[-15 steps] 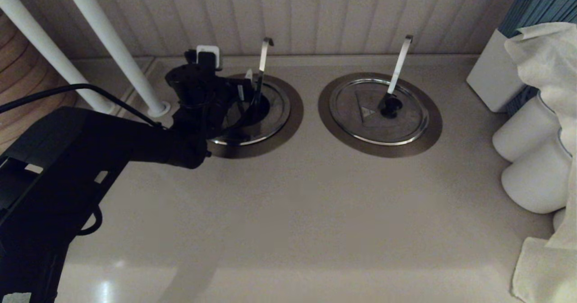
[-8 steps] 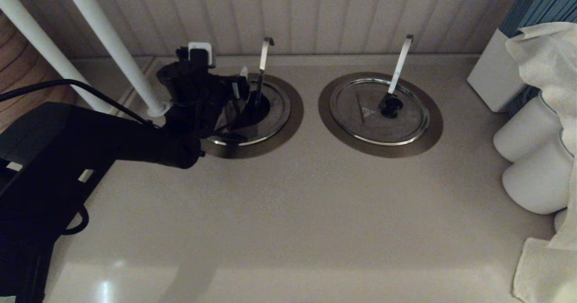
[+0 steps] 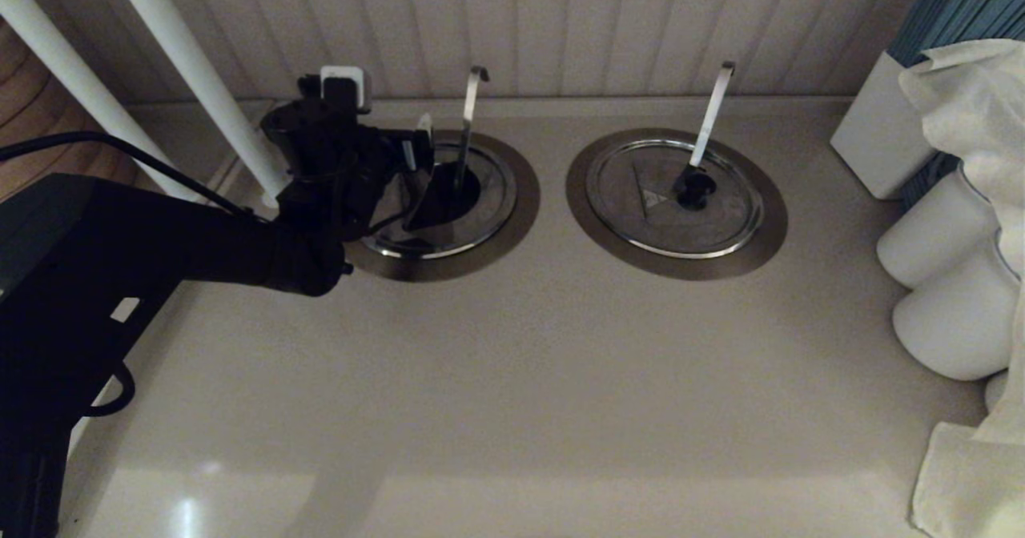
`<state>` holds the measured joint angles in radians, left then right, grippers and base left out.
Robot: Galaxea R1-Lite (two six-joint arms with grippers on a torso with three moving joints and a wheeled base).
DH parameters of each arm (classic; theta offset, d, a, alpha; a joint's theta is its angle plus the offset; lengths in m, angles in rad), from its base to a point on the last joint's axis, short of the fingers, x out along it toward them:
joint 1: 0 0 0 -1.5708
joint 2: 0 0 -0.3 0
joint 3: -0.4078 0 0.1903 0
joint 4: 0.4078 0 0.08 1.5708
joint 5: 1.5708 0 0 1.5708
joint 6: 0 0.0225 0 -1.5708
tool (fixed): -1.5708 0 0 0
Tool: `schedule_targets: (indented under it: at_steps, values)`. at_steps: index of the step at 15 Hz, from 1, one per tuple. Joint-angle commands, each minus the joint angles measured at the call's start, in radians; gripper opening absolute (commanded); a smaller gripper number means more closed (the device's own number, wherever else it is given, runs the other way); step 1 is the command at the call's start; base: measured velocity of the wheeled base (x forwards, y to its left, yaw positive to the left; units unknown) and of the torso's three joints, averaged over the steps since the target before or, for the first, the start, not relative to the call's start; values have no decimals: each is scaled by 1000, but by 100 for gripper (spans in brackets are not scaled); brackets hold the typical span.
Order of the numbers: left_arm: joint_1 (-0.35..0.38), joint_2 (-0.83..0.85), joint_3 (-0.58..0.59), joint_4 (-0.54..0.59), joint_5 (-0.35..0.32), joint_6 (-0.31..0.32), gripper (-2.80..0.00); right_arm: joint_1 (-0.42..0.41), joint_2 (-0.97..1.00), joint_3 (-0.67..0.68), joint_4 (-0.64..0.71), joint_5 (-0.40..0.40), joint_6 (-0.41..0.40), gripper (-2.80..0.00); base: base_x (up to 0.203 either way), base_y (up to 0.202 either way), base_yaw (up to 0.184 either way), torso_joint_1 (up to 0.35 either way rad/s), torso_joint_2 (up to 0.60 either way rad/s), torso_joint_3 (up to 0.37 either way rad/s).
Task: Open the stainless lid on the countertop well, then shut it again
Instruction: Open the lid
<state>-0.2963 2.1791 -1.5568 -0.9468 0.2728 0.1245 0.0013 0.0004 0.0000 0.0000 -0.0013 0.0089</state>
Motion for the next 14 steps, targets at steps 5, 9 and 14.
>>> schedule_targets:
  at_steps: [5,9,14]
  values:
    - [32,-7,-17,-6,0,0,0,0,0,0,0,0,0,-280,0,0,0,0,0,0]
    - [55,-9,-26,-6,-1,-2,0,0,0,0,0,0,0,-280,0,0,0,0,0,0]
    - [51,-12,-30,-3,0,-15,0,0,0,0,0,0,0,-280,0,0,0,0,0,0]
